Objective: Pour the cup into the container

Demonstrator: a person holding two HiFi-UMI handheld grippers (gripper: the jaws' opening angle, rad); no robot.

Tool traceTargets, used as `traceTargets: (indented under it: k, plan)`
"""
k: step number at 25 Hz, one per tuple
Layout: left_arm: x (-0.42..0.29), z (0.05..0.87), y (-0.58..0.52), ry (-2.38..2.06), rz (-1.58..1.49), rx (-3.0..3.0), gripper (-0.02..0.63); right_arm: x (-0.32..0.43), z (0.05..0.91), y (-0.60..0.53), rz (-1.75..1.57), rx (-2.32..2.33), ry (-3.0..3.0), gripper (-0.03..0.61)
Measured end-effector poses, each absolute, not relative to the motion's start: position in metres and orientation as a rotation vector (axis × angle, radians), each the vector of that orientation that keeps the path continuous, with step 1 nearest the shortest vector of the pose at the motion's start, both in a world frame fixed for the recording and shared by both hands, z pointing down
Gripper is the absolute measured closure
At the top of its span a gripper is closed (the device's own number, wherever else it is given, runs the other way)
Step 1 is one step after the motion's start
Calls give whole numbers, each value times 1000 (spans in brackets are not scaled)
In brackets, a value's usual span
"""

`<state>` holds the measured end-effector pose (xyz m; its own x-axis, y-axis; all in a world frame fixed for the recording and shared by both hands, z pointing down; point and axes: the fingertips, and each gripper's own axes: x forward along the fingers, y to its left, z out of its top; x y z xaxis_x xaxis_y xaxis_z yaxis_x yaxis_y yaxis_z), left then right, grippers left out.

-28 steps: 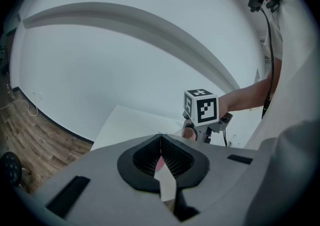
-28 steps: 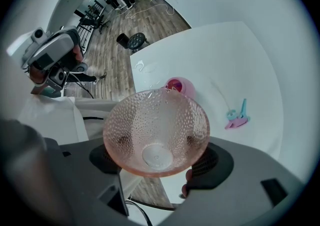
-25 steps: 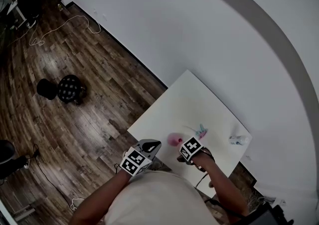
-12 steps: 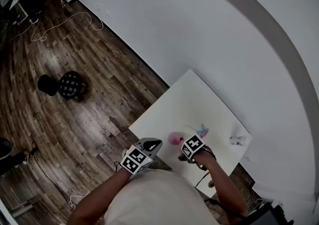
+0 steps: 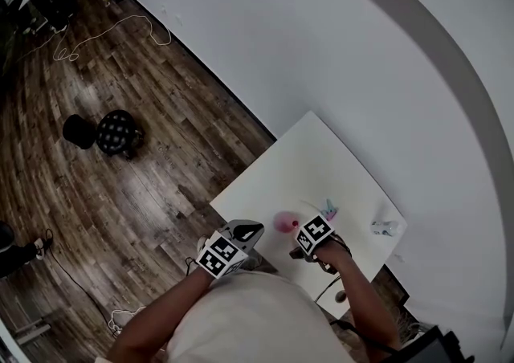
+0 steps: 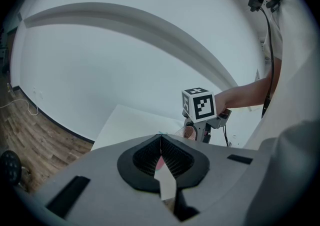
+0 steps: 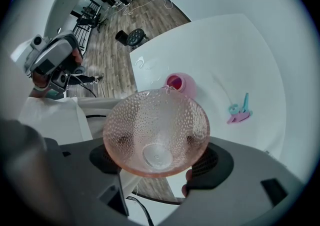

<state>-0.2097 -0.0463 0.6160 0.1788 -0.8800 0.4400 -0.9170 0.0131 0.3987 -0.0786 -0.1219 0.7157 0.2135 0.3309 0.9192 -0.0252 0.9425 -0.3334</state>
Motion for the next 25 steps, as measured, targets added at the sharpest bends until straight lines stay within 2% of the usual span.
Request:
traceTargets:
  k: [25]
  plan:
    - [-210,627,-44,-1705,67,1843,601,-78,713,-126,255,-292,-1276,210]
